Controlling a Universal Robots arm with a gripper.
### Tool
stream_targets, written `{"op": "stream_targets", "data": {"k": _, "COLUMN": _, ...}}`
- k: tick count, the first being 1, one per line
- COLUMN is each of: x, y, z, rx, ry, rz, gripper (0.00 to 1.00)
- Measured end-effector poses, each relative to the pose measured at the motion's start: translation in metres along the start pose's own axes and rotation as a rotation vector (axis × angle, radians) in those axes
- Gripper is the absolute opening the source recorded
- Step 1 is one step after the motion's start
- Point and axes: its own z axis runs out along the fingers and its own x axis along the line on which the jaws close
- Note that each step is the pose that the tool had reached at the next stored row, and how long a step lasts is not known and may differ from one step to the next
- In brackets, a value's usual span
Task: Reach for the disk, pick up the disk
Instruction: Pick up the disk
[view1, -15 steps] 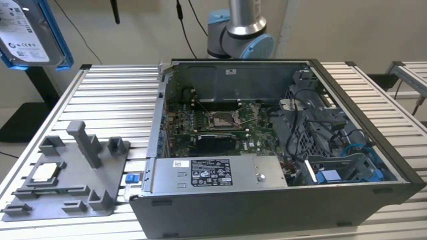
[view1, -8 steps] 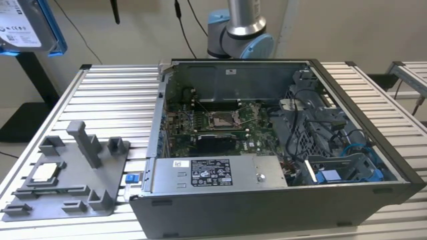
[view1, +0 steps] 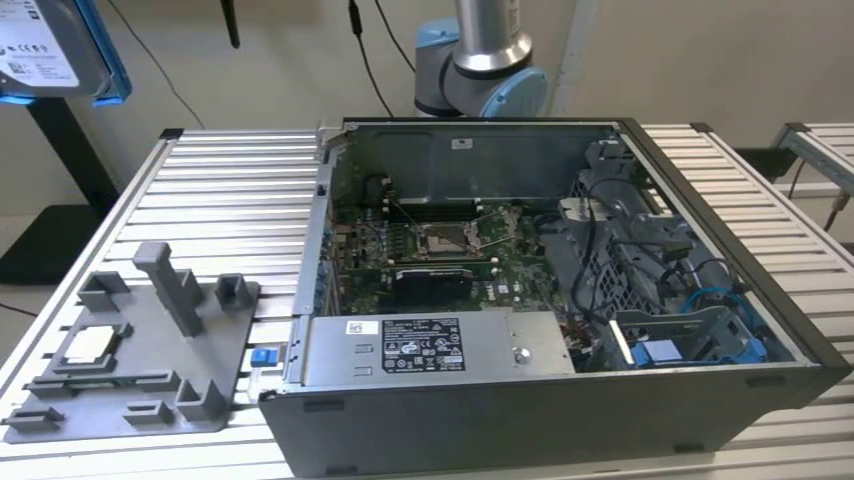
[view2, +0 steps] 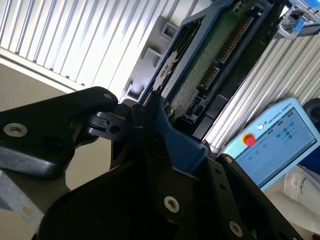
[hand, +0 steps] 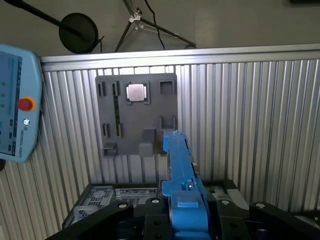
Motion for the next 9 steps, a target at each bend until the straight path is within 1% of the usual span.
{"op": "stream_targets", "data": {"k": 4, "x": 0.0000, "y": -0.0004, "z": 0.0001, "rx": 0.0002, "ry": -0.0002, "rz": 0.000, "gripper": 0.00}}
{"op": "stream_targets", "data": {"k": 9, "x": -0.0004, "y": -0.0070, "z": 0.0013, "rx": 0.0000, "ry": 0.0000, "rz": 0.000, "gripper": 0.00}}
